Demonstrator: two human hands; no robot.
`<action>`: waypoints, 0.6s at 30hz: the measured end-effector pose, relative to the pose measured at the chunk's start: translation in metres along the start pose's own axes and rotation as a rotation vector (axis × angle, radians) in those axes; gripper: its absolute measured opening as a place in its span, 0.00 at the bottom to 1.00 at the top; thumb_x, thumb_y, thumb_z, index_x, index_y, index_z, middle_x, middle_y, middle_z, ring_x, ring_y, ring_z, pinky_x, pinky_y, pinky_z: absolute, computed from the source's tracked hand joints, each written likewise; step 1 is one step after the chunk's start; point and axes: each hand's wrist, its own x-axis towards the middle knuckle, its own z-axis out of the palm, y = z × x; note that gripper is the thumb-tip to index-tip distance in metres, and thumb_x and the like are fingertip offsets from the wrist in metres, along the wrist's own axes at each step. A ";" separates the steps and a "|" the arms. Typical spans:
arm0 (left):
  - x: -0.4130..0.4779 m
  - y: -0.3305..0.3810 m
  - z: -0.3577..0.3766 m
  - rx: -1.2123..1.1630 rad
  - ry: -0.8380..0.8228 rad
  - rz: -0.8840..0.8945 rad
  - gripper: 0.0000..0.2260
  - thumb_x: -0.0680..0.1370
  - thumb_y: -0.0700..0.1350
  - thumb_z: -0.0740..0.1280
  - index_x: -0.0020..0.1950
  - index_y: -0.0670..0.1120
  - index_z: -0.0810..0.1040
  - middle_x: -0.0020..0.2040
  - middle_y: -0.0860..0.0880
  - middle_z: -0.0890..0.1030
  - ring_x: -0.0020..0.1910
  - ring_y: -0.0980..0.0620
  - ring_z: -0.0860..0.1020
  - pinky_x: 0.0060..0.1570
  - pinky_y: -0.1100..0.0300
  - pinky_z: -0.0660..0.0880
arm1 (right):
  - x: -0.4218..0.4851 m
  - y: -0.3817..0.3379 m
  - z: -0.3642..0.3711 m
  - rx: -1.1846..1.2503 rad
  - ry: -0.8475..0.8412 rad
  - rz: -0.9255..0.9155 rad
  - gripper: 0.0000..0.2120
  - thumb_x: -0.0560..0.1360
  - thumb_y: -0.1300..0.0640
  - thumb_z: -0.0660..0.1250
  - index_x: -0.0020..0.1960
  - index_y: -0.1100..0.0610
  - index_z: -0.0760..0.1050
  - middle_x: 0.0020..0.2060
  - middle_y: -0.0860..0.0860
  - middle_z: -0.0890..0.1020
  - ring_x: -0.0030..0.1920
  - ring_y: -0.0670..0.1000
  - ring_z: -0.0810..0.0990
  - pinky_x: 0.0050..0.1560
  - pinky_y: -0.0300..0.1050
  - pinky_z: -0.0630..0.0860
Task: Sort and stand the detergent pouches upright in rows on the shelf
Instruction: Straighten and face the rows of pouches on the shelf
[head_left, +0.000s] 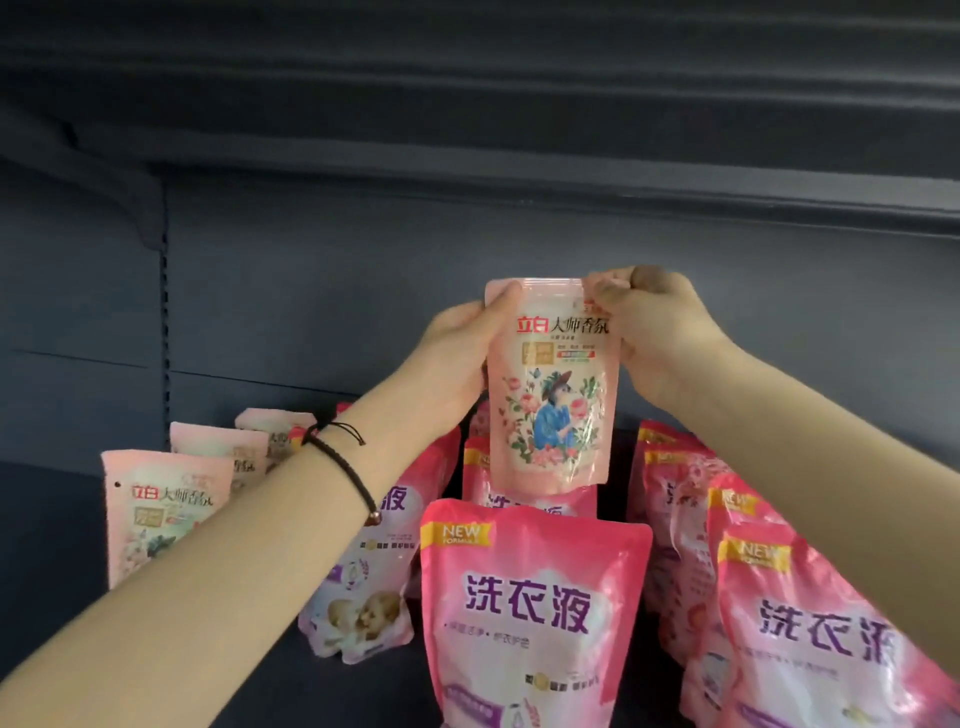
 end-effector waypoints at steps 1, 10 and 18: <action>-0.004 0.003 0.000 -0.030 0.030 0.012 0.13 0.80 0.49 0.64 0.57 0.41 0.79 0.51 0.44 0.85 0.50 0.48 0.83 0.51 0.55 0.80 | -0.001 -0.004 0.007 0.052 0.017 -0.004 0.06 0.79 0.60 0.63 0.44 0.59 0.71 0.40 0.54 0.78 0.39 0.51 0.79 0.38 0.46 0.80; -0.053 0.083 -0.062 -0.142 0.273 0.283 0.10 0.81 0.48 0.63 0.55 0.43 0.79 0.50 0.45 0.85 0.48 0.48 0.84 0.48 0.53 0.81 | -0.045 -0.033 0.090 0.194 -0.301 -0.068 0.09 0.81 0.60 0.59 0.52 0.62 0.77 0.44 0.54 0.86 0.40 0.49 0.85 0.37 0.42 0.80; -0.108 0.092 -0.171 0.073 0.252 0.279 0.14 0.81 0.51 0.60 0.60 0.44 0.77 0.51 0.47 0.85 0.49 0.51 0.84 0.46 0.57 0.82 | -0.104 0.016 0.202 0.478 -0.325 0.116 0.12 0.82 0.56 0.57 0.54 0.62 0.76 0.45 0.56 0.86 0.41 0.52 0.86 0.36 0.45 0.82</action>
